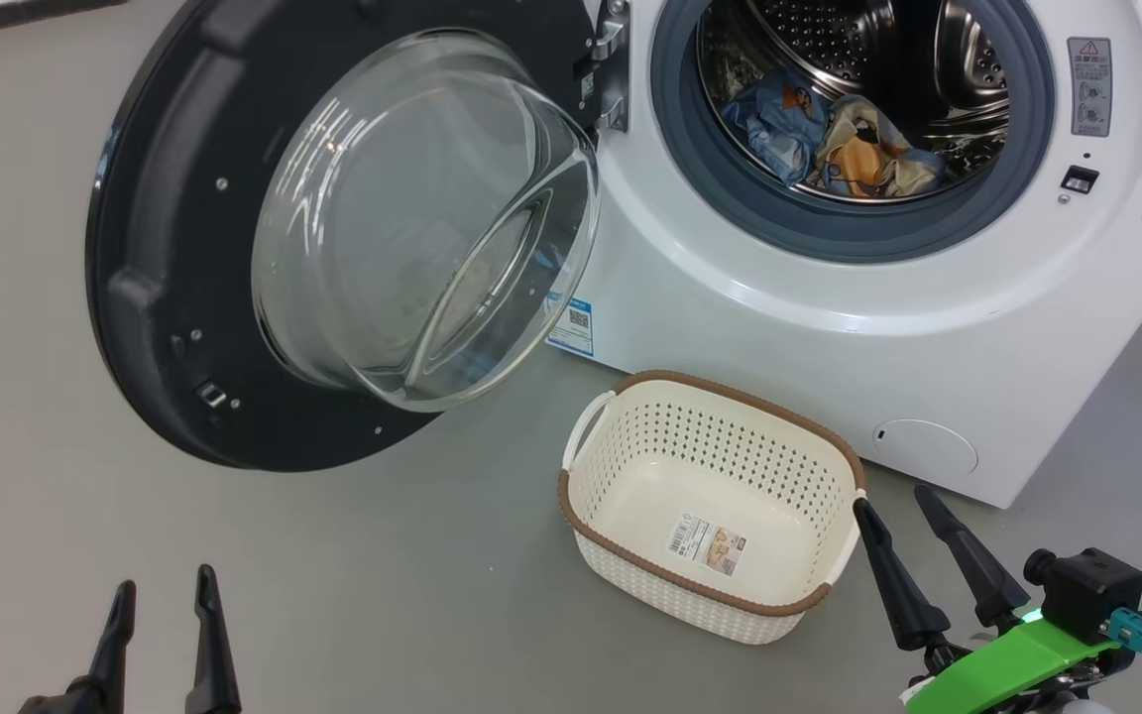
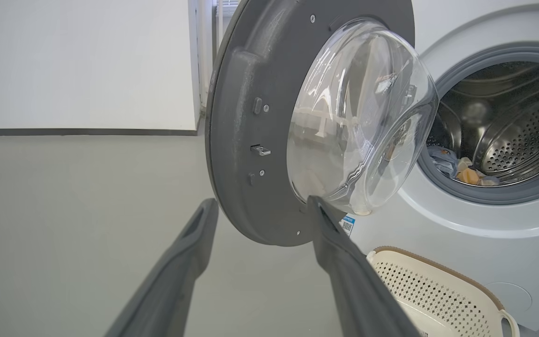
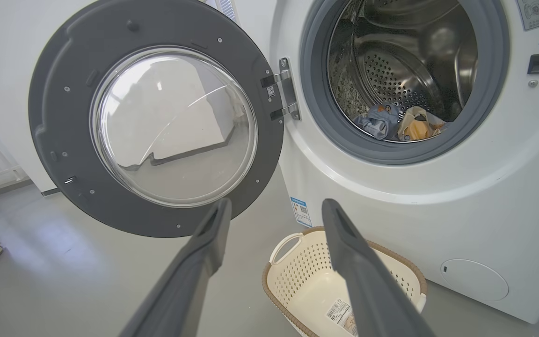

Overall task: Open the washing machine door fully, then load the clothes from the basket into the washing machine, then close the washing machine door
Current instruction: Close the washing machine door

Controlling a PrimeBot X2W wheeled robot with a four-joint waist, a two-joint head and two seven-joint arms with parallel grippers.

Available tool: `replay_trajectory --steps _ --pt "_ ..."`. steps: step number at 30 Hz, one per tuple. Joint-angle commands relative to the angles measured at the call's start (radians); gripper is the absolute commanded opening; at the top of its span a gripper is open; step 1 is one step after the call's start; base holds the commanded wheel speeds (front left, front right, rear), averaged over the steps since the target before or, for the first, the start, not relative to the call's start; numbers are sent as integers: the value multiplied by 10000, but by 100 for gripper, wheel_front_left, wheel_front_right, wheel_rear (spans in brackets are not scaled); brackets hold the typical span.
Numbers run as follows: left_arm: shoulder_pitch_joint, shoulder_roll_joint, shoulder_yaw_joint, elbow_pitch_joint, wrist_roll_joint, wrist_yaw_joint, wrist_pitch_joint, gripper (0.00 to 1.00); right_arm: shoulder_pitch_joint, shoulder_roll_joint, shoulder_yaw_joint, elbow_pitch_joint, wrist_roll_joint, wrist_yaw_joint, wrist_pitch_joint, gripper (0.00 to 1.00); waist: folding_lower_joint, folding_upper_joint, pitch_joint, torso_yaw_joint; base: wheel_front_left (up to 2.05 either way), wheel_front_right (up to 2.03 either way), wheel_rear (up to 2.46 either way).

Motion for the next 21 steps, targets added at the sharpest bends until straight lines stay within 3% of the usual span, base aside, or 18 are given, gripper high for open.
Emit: replay_trajectory --steps 1,10,13,15,17,21 --pt "-141 127 326 -270 -90 35 -53 100 -143 -129 192 -204 -39 16 -48 100 0 -1 1 -11 0 0 0" --pt "-122 127 363 -265 -87 19 -53 99 -153 -94 209 -174 -36 16 -48 100 0 -1 -40 -94 0 0 0" --pt "-130 138 381 -246 -65 -10 -53 42 -137 -80 232 -144 -75 16 -48 100 0 -1 -81 -131 0 0 0" --pt "-141 160 390 -243 -50 -27 -53 25 -122 -67 254 -112 -126 16 -48 100 0 -1 -114 -154 0 0 0" --pt "-145 191 410 -239 -47 -39 -53 0 -112 -58 270 -81 -192 16 -48 100 0 -1 -134 -180 0 0 0" --pt "-177 252 423 -239 -49 -85 -53 0 -96 -49 280 -60 -267 16 -48 100 0 -1 -134 -219 0 0 0"
